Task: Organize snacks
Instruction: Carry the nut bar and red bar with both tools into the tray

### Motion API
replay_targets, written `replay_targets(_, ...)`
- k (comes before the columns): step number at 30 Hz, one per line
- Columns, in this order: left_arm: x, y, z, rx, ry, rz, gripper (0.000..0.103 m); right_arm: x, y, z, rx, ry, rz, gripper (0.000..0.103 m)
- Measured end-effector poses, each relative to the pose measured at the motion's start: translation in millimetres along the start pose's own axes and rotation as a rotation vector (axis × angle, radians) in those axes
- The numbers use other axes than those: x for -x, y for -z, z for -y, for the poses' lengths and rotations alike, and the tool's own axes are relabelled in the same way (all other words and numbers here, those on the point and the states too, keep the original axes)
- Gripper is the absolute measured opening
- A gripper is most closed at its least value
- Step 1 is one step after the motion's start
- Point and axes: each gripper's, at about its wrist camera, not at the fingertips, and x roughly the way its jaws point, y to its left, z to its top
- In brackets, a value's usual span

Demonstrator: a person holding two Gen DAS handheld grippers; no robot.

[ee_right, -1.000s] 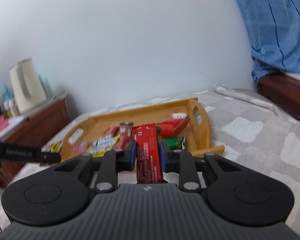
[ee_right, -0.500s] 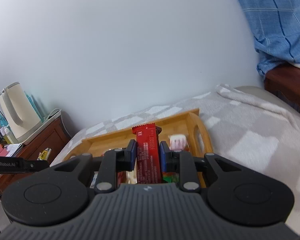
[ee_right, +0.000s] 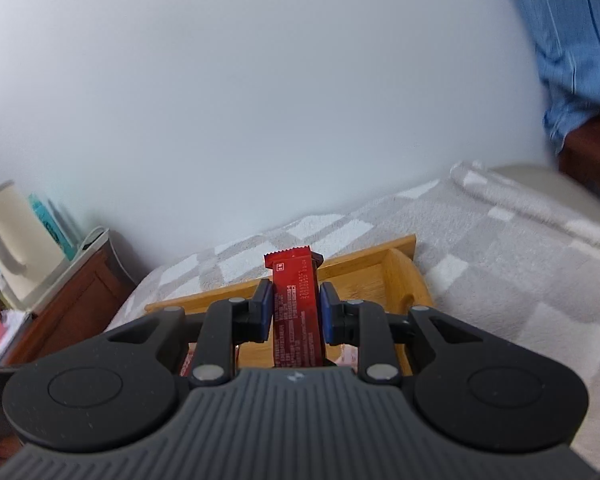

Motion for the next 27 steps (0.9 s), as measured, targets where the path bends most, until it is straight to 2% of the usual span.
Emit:
replay_targets(7,-35.1,-3.8,-8.2,-0.012,-0.044,-0.031,0.045,-35.0,-3.0,1.5,0.003,-0.011,-0.054,0.029)
replay_targets(17,-50.1,6.0,-5.1,-0.040,-0.041,-0.055,0.045,-66.4,5.4,-7.1,0.043,-0.013,-0.124,0.029)
replay_targets(27,-56.6,8.1,-3.8,-0.042,-0.045,-0.062,0.045,-75.5,11.5,-5.9,0.082,0.058,-0.140,0.028)
